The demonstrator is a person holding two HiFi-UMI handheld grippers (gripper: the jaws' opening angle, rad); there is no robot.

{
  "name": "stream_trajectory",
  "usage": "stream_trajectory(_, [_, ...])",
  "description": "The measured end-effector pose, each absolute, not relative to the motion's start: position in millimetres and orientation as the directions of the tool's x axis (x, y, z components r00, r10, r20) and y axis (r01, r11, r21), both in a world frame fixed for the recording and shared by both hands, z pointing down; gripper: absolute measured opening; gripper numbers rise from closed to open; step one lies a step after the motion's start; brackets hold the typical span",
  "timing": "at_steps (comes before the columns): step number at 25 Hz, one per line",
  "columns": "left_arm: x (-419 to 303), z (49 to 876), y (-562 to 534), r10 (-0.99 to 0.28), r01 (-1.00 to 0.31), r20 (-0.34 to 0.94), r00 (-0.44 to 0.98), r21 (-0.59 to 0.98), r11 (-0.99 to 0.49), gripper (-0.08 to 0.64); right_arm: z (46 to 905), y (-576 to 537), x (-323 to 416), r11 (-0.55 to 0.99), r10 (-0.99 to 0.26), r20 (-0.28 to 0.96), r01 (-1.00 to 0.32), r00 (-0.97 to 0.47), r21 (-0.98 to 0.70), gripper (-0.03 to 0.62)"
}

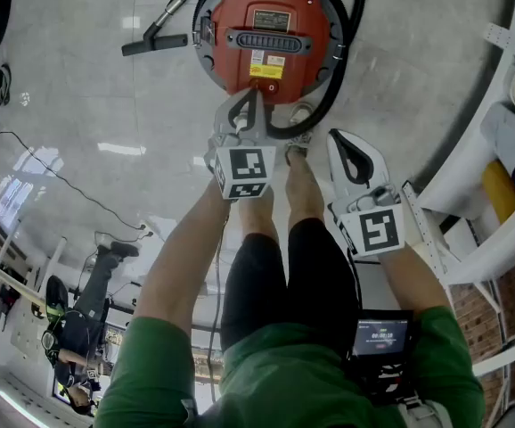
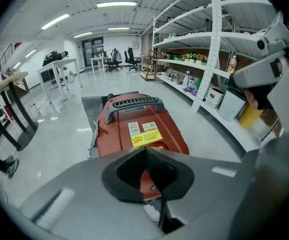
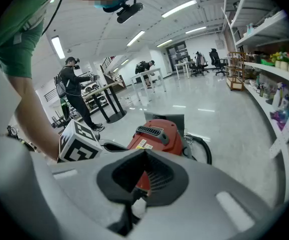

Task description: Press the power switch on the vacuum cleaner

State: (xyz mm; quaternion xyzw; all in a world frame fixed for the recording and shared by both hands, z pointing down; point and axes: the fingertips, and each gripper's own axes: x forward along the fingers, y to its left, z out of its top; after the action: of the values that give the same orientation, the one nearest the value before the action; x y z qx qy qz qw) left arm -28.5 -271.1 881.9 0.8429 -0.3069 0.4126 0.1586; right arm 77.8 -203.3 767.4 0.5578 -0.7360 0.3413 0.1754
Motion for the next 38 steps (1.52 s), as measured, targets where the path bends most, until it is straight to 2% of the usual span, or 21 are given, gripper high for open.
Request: stream_trajectory(38, [-33.9, 893.4, -273.4, -0.361, -0.656, 0.808, 0.466, 0.041, -0.754, 0.009, 773.7, -203.2, 77.5, 0.139, -0.694, 0.653, -0.946, -0.304, -0.292, 0.0])
